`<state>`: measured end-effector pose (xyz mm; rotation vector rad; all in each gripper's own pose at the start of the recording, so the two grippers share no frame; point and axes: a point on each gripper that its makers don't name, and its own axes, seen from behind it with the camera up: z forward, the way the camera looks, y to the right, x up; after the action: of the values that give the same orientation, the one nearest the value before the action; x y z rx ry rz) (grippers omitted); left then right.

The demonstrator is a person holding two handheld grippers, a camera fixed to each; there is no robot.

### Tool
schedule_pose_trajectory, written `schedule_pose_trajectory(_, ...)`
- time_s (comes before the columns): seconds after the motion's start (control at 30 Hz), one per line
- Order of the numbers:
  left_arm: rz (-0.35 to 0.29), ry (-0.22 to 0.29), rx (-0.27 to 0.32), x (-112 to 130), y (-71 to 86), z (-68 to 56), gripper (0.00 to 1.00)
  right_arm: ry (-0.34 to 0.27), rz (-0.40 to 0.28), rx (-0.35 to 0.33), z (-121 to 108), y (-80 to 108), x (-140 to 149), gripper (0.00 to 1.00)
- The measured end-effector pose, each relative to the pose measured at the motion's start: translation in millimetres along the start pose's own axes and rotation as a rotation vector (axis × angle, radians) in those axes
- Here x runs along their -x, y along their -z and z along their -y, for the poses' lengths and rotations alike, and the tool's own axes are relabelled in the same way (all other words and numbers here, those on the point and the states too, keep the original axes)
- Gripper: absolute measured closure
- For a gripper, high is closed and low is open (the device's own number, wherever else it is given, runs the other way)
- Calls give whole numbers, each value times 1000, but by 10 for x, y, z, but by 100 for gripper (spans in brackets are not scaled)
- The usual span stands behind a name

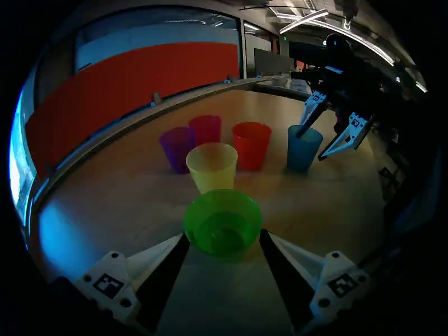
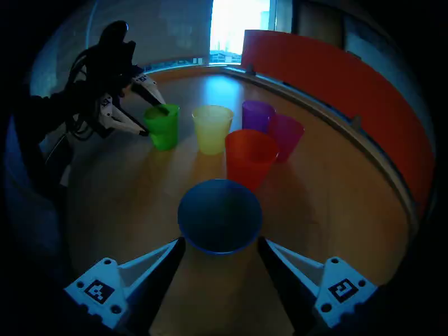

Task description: Pour water

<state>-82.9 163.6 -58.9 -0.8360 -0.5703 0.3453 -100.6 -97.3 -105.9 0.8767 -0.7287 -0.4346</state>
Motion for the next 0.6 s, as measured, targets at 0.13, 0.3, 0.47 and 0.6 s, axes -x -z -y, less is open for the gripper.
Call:
schedule_pose_trajectory(0.13, 7, -7, -20, 56, 68, 40, 8, -9, -4, 9, 20, 59, 47, 0)
schedule_pose_trajectory(0.3, 7, -4, -50, 124, 181, 99, 8, -29, -13, 35, 26, 136, 109, 0)
schedule_pose_trajectory(0.47, -6, 27, -85, 180, 291, 157, 8, -58, -29, 80, -3, 240, 160, 0)
schedule_pose_trajectory(0.6, -21, 45, -118, 211, 382, 204, 8, -77, -41, 112, -10, 331, 212, 0)
